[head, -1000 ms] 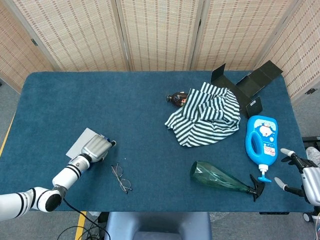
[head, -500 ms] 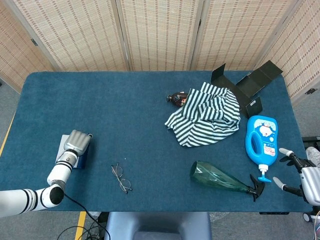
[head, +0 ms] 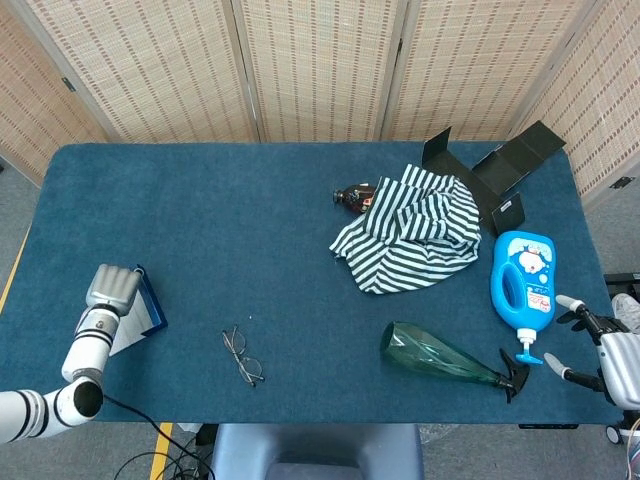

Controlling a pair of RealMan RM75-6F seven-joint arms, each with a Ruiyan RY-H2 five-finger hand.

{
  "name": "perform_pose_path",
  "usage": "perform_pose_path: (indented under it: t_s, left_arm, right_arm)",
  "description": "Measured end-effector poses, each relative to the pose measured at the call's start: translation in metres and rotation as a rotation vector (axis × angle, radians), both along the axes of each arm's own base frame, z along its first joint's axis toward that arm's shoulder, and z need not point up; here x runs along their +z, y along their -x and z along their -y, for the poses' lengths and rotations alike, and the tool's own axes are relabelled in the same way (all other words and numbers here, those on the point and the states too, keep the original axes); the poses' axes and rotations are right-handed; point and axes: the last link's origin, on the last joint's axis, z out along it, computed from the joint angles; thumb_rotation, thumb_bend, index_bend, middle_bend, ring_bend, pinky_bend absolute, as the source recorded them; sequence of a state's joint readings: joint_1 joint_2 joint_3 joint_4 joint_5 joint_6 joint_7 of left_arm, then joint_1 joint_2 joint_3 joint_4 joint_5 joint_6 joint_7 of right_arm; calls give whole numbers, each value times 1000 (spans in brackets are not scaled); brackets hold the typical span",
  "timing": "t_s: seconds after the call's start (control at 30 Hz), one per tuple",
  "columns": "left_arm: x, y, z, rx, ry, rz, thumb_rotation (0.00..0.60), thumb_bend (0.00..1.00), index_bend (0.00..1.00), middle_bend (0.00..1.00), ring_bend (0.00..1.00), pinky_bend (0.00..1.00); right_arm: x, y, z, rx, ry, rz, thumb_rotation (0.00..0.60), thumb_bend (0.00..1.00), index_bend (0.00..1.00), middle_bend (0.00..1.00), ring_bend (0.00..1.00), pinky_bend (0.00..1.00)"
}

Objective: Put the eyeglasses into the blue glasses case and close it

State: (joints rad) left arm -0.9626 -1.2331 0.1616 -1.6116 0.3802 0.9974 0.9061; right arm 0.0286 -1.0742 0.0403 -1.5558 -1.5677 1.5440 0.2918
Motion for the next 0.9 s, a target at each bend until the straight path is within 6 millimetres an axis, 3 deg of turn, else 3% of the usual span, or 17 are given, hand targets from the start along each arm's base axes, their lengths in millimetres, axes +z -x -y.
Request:
perform_pose_path:
  t_s: [0.23, 0.5, 0.7, 0.9]
  left_arm:
    - [16, 15, 38, 40, 2, 0, 600, 692, 296, 1000, 963, 993]
    - [3, 23, 41, 88, 41, -12, 600, 692, 301, 1000, 963, 993]
    - [-15, 9, 39, 100, 111, 132, 600, 692, 276, 1000, 963, 993]
    - [-36, -24, 23, 19, 155, 251, 600, 692, 260, 1000, 963, 993]
  right_arm:
    - [-2, -2, 4, 8, -10, -2, 600, 186, 183, 404, 466, 362]
    - [0, -1, 2, 4, -4, -5, 600, 186, 183, 407, 469, 362]
    - [2, 1, -1, -4, 3, -5, 600, 186, 183, 409, 472, 362]
    - [4, 2, -5, -8, 14, -5, 600, 187, 183, 411, 476, 362]
